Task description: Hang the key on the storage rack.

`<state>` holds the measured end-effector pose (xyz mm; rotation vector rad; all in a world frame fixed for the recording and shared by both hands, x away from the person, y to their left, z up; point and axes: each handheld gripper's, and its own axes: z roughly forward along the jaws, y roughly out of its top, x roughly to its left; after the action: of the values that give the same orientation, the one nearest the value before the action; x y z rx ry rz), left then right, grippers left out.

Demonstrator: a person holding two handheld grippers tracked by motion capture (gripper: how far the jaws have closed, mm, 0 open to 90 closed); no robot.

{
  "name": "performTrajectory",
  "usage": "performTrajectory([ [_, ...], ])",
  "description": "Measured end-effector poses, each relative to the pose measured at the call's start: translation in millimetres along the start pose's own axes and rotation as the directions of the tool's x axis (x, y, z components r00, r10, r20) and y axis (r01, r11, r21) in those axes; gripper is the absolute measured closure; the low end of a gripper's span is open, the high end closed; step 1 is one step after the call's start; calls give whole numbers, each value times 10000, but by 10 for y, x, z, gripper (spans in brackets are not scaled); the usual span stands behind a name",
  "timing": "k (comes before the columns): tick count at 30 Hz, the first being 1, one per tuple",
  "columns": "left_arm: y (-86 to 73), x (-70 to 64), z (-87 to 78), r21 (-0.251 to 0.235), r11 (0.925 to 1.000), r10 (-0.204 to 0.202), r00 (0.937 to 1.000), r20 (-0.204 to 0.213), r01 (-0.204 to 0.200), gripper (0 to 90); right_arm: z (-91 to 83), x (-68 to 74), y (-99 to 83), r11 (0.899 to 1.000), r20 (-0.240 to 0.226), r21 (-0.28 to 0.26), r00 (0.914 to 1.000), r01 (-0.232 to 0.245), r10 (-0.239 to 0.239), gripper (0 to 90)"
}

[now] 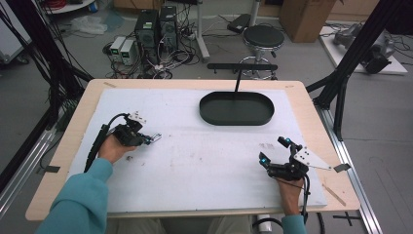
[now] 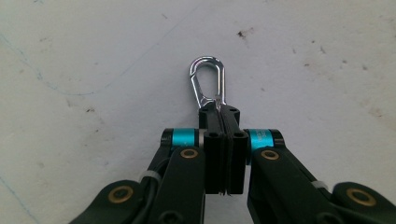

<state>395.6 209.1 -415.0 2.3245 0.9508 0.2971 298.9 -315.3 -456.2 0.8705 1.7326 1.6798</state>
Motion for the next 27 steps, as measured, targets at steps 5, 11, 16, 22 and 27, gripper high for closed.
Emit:
performTrajectory([
  [5,26,-66,-86,-606,9980,-140,9996,249,155,887,2,-4,1,10000,48,-7,10000,5,-5,29],
  [11,61,-141,-297,-1742,9841,-221,9966,789,356,887,5,-8,4,10000,104,-26,9999,-21,21,29],
  [16,107,-198,-407,-2526,9666,-141,9928,1188,439,887,5,-41,16,9995,93,75,9994,-323,322,28],
  [22,224,-292,-473,-3369,9405,143,9850,1720,452,887,1,-54,118,9987,-88,-5,9987,-506,506,28],
  [27,271,-337,-495,-3869,9211,446,9754,2157,434,887,20,-58,265,9982,-416,67,9973,-598,600,29],
])
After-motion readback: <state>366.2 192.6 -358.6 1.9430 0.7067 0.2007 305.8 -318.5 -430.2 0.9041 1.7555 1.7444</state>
